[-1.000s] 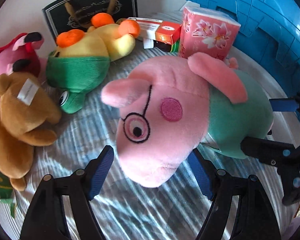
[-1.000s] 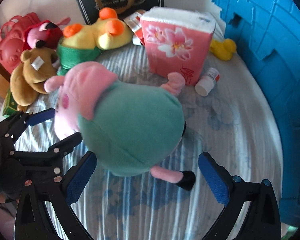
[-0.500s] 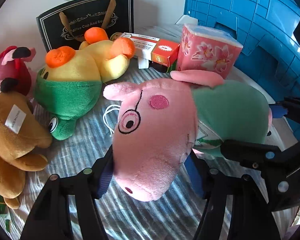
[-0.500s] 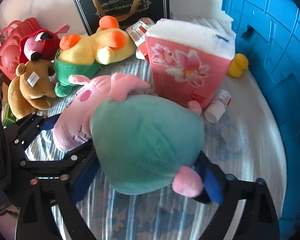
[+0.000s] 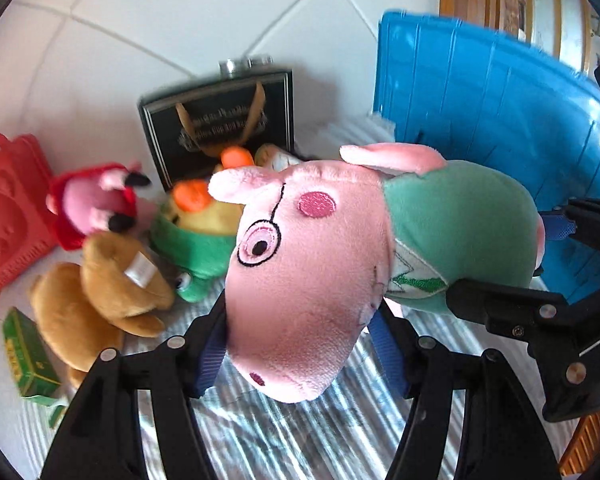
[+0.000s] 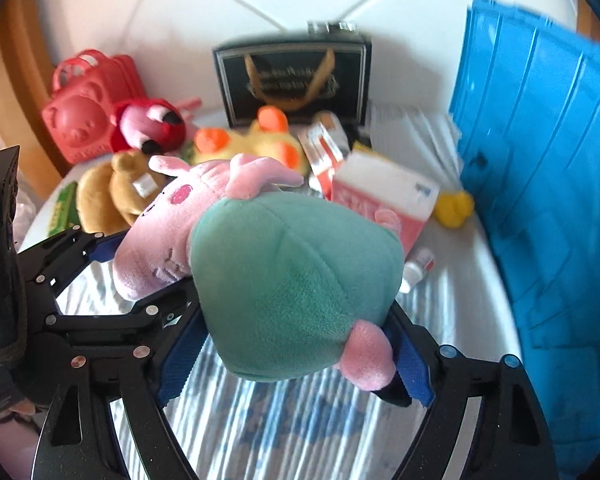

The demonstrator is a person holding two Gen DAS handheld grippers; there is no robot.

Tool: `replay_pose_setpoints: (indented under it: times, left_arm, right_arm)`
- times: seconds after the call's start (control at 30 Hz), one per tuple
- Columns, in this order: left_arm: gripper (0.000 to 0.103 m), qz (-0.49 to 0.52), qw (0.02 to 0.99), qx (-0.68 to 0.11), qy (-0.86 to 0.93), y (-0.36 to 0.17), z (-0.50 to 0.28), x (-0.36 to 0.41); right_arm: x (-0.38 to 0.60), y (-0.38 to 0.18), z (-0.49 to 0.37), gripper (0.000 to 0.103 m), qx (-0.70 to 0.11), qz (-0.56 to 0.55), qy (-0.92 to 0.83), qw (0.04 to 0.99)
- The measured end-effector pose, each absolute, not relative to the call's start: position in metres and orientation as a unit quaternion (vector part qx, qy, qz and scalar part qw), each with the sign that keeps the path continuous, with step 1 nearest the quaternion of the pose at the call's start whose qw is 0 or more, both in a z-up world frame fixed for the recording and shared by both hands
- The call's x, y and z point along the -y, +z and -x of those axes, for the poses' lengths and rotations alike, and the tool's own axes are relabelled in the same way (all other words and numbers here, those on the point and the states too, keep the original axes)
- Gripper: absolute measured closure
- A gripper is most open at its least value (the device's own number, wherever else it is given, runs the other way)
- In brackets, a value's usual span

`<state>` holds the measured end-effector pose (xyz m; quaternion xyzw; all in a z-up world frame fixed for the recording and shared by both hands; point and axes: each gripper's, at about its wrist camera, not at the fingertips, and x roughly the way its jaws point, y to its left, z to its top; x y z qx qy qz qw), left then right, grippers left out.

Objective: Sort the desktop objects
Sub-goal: 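Grasp the pink-and-green pig plush with both tools, then carry the pig plush over the crate and open both tools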

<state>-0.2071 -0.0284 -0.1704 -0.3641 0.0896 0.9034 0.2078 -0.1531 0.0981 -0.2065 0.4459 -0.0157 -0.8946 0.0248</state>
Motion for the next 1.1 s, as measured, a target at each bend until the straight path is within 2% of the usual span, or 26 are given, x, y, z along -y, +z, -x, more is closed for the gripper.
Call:
replay_pose_setpoints:
  times: [0.3,0.63,0.9,1.1]
  left_arm:
    - [0.039,0.276,0.189,-0.077,0.939,-0.085,0.144,0.022]
    - [0.039,0.173,0.201,-0.059,0.962,0.005,0.067,-0.050]
    - [0.039,0.135,0.207,-0.056,0.967,0.068,0.047,-0.170]
    - [0.039,0.163,0.201,-0.060,0.964,0.098,0.082,-0.283]
  right_arm:
    - [-0.093,-0.129,0.096,0.018,-0.011,-0.364,-0.931,0.038]
    - [-0.152,-0.033,0.005,0.019,-0.028,-0.261,-0.965,0.019]
    - [-0.256,0.030,-0.040,0.019,-0.042,-0.209,-0.977,0.013]
    - [-0.369,0.068,-0.025,0.019,-0.035,-0.221,-0.975,0.015]
